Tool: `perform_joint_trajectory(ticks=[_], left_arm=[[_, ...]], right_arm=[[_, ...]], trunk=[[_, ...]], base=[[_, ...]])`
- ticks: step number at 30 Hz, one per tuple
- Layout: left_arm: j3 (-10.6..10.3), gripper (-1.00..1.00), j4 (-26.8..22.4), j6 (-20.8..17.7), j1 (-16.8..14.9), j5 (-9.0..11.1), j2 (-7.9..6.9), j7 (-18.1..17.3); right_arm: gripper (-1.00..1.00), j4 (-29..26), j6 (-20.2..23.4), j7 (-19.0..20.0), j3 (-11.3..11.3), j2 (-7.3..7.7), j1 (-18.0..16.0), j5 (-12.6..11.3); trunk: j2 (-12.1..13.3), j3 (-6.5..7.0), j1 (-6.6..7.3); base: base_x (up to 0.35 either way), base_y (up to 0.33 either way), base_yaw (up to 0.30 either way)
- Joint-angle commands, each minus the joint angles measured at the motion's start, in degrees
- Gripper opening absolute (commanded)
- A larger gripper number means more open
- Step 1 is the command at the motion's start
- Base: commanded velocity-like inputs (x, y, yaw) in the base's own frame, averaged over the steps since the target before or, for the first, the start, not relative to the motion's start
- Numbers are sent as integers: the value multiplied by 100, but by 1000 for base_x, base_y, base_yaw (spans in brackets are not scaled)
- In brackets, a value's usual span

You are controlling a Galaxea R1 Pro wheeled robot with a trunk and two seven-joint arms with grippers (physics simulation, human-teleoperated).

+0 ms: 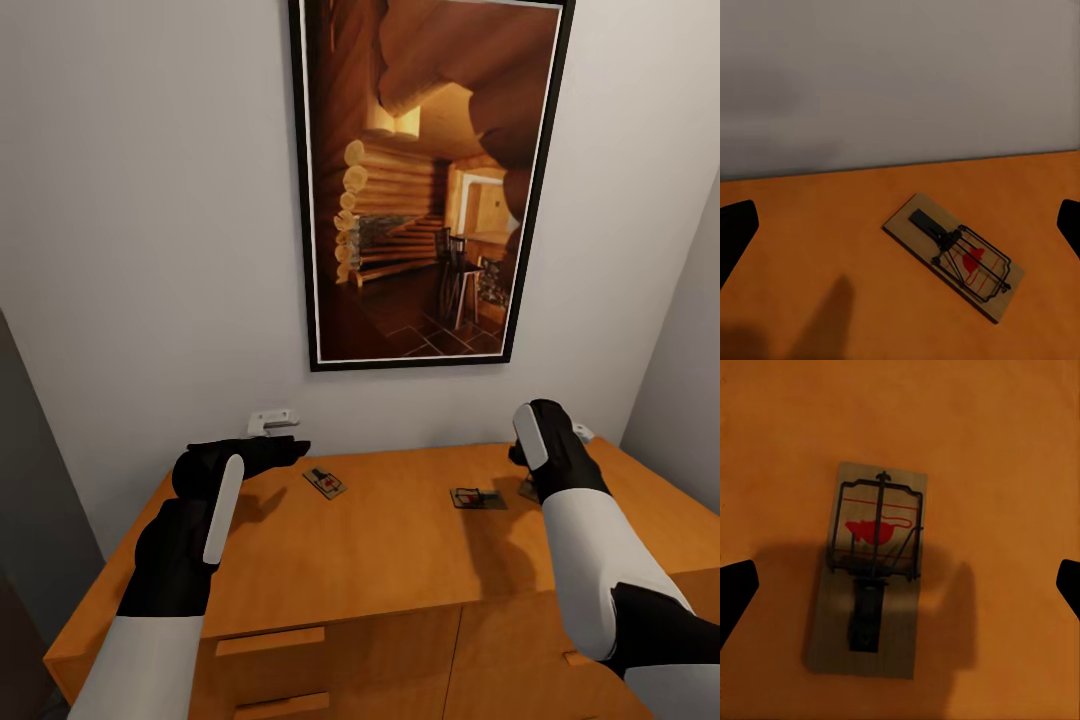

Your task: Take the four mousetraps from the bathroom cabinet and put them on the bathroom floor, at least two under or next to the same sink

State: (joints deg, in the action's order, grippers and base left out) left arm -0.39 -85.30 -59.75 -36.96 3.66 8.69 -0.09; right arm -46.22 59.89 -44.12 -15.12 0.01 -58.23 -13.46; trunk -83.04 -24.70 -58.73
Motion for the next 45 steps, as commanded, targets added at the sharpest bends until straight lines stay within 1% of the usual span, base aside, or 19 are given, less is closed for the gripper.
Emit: perform_joint_trajectory(ticks=[1,10,22,29,45], left_arm=[[4,100,-4,-25,-5,30,2,9],[4,100,-4,-25,-5,34,2,9],[4,100,-4,-25,-5,38,2,9],[4,100,-4,-25,-5,38,2,9],[4,100,3,-25,-5,38,2,11]], right_arm=[[100,15,11,-54,-7,-4,-5,-60],[100,274,11,-59,-179,-24,-5,-68],[100,339,11,-62,-256,-21,-5,-71],[100,348,11,-62,-313,14,-5,-70],[100,362,11,-51,-340,25,-5,-84]], trunk=[[-4,-7,0],[-4,-7,0],[-4,-7,0],[-4,-7,0],[-4,-7,0]], base=[[0,0,0],[0,0,0],[0,0,0],[0,0,0],[0,0,0]])
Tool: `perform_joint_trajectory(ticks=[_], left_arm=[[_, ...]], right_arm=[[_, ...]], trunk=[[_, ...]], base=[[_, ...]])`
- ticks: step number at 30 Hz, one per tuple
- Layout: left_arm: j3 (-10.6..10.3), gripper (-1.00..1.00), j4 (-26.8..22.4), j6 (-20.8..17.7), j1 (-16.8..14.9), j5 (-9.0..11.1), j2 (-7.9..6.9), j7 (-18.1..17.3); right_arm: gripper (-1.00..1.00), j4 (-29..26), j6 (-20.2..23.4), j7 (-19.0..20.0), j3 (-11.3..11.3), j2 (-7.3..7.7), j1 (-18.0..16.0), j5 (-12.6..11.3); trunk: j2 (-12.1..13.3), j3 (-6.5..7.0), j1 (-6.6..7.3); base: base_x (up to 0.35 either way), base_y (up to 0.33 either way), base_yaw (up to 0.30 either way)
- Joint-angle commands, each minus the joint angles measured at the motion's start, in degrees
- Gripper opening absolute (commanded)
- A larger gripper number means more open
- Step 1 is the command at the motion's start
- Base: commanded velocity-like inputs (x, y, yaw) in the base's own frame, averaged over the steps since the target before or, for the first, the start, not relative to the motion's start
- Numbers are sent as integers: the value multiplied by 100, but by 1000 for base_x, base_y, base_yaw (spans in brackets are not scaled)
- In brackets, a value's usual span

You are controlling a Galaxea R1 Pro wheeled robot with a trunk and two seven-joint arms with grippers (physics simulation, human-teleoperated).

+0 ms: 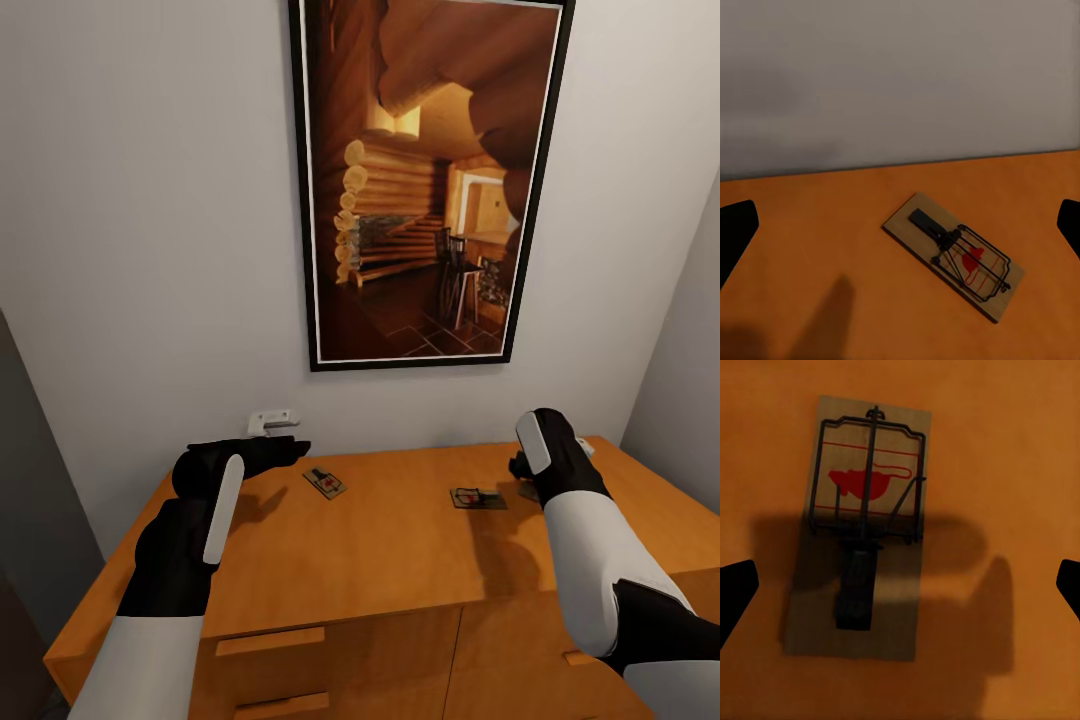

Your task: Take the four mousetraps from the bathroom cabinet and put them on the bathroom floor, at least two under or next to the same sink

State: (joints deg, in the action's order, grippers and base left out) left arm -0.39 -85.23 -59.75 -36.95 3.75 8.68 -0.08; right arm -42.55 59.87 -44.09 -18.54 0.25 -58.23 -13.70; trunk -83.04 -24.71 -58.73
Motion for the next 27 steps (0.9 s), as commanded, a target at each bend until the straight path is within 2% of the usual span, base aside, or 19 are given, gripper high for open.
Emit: perform_joint_trajectory(ticks=[1,14,27], left_arm=[[3,100,-4,-25,-5,30,2,9],[3,100,-4,-25,-5,25,2,8],[3,100,-3,-25,-5,29,2,8]], right_arm=[[100,6,13,-52,1,1,-4,-67],[100,276,-63,-60,0,11,-4,-404],[100,357,-166,-59,0,-14,-4,-473]], trunk=[[-4,-7,0],[-4,-7,0],[-4,-7,0]], base=[[0,0,0],[0,0,0],[0,0,0]])
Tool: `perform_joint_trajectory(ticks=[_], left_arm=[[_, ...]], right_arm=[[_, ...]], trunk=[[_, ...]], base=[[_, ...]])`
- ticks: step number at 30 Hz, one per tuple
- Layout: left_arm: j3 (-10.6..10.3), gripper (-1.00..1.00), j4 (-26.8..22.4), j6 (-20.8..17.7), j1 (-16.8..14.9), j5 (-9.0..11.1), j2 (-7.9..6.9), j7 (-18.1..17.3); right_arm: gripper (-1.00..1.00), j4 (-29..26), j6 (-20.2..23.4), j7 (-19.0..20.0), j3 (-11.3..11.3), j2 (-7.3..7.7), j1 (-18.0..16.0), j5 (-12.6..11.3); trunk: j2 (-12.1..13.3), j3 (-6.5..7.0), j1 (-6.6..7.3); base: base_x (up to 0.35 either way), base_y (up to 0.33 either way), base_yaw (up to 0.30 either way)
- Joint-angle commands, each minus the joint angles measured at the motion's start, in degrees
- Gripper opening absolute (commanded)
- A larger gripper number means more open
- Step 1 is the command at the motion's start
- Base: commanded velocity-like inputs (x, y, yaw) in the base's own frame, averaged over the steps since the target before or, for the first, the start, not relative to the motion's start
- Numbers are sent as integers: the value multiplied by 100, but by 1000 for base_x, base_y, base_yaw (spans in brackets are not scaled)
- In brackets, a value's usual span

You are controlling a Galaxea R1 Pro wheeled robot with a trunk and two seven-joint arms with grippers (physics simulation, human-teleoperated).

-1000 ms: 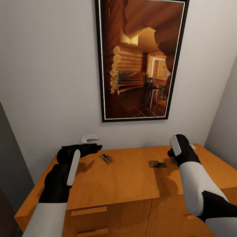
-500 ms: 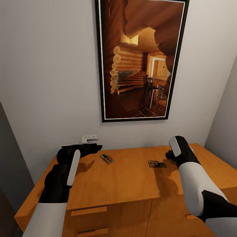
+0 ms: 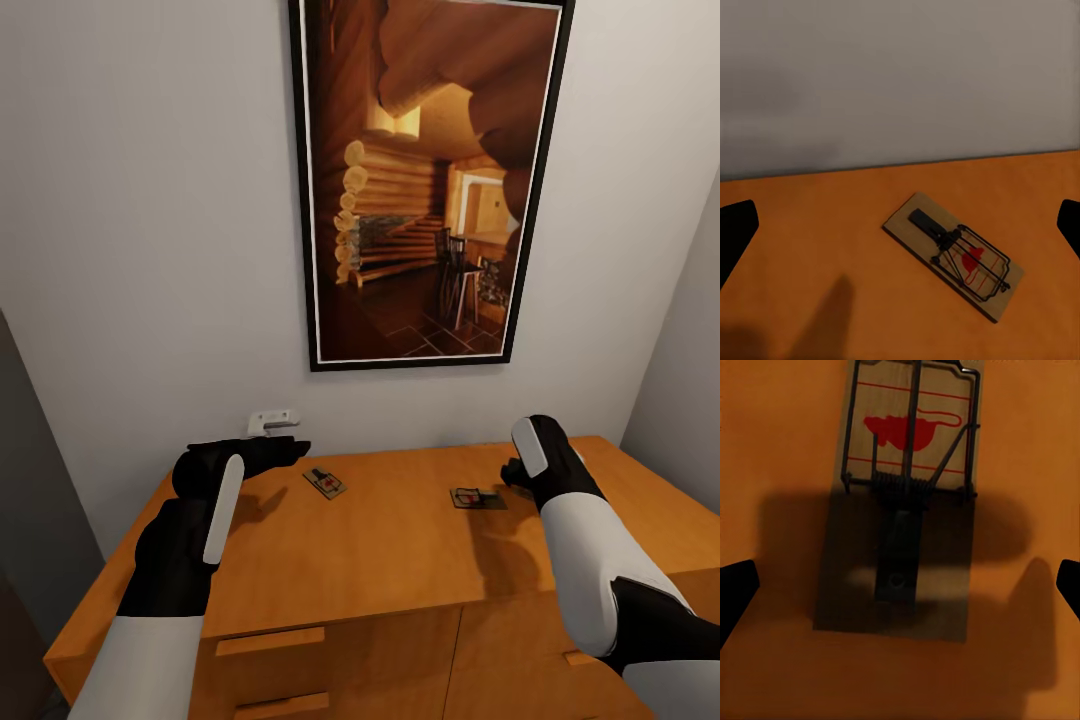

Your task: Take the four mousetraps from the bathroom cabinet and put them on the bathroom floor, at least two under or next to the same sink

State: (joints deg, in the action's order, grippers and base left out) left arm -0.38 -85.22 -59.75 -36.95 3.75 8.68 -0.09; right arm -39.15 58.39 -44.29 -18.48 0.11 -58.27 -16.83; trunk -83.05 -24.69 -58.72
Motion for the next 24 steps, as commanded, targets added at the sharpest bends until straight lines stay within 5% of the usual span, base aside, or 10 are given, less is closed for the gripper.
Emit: perform_joint_trajectory(ticks=[1,14,15,24], left_arm=[[3,100,-4,-25,-6,29,2,9],[3,100,-4,-25,-6,30,2,9],[3,100,-4,-25,-6,30,2,9],[3,100,-4,-25,-6,30,2,9]], right_arm=[[100,17,-26,-38,-6,2,0,-162],[100,27,-71,-29,-14,23,0,-171],[-100,28,-71,-29,-19,24,0,-171],[-100,75,-65,-37,-244,43,0,-171]], trunk=[[-3,-8,-1],[-3,-8,-1],[-3,-8,-1],[-3,-8,-1]], base=[[0,0,0],[0,0,0],[0,0,0],[0,0,0]])
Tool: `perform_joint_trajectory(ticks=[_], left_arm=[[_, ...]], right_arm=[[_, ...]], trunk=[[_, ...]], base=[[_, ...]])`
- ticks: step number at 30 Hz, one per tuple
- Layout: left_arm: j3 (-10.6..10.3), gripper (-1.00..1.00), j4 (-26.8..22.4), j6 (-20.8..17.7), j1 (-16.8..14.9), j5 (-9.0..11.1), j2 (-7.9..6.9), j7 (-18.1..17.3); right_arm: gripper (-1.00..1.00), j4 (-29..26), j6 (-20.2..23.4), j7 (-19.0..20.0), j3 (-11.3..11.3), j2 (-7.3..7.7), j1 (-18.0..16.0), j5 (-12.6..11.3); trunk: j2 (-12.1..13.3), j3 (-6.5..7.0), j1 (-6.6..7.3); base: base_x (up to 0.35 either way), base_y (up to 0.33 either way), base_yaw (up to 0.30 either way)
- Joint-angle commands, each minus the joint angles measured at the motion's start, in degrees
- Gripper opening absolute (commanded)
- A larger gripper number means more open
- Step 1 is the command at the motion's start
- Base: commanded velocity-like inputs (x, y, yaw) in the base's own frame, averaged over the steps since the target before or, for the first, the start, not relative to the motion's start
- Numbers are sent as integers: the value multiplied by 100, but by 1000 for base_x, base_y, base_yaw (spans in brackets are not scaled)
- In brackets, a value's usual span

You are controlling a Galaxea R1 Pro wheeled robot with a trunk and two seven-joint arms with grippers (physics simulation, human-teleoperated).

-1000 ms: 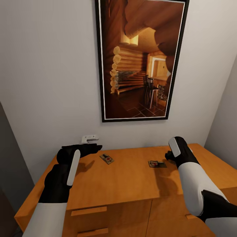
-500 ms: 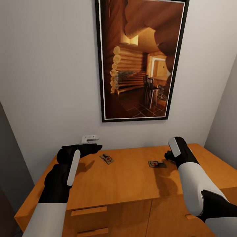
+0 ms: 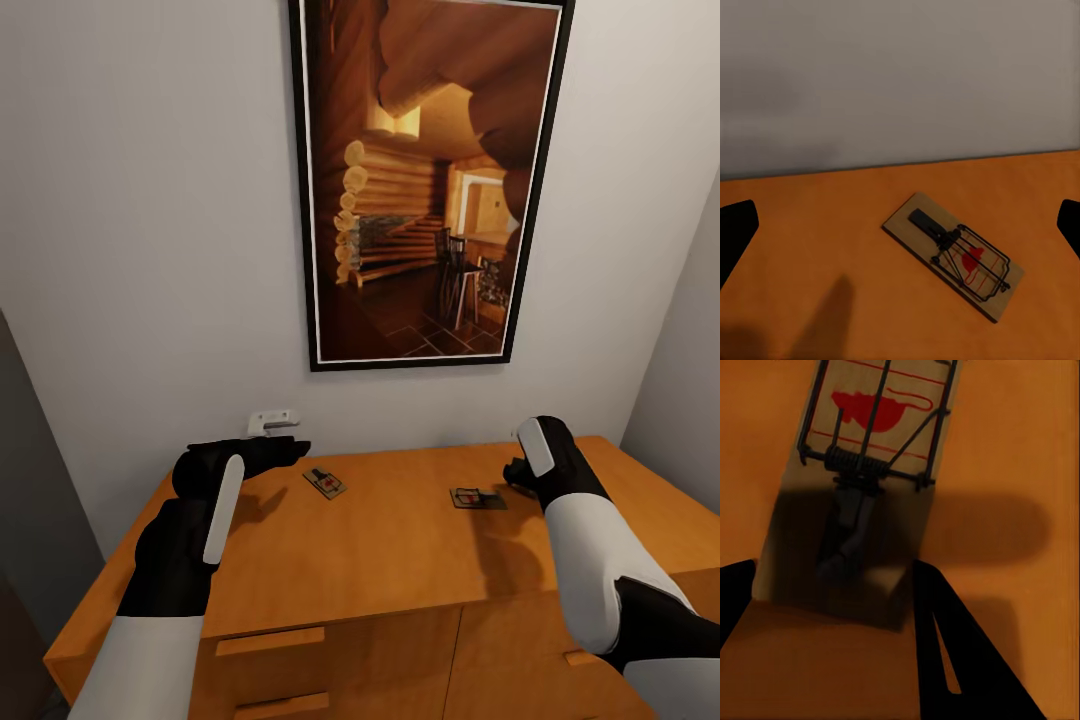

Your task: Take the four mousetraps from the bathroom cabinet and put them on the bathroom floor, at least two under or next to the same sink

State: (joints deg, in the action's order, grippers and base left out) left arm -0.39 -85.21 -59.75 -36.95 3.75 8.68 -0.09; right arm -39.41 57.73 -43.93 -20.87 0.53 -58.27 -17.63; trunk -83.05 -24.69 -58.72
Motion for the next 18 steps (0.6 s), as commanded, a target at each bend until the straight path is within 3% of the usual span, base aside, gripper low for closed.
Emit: perform_joint_trajectory(ticks=[1,13,18], left_arm=[[4,100,-4,-25,-5,29,2,9],[4,100,-4,-25,-5,29,2,9],[4,100,-4,-25,-5,29,2,11]], right_arm=[[-100,106,1,-75,-10,3,0,-91],[-100,84,8,-86,-35,30,0,-65],[-100,-86,69,-76,-52,157,0,-65]], trunk=[[-3,-8,-1],[-3,-8,-1],[-3,-8,-1]], base=[[0,0,0],[0,0,0],[0,0,0]])
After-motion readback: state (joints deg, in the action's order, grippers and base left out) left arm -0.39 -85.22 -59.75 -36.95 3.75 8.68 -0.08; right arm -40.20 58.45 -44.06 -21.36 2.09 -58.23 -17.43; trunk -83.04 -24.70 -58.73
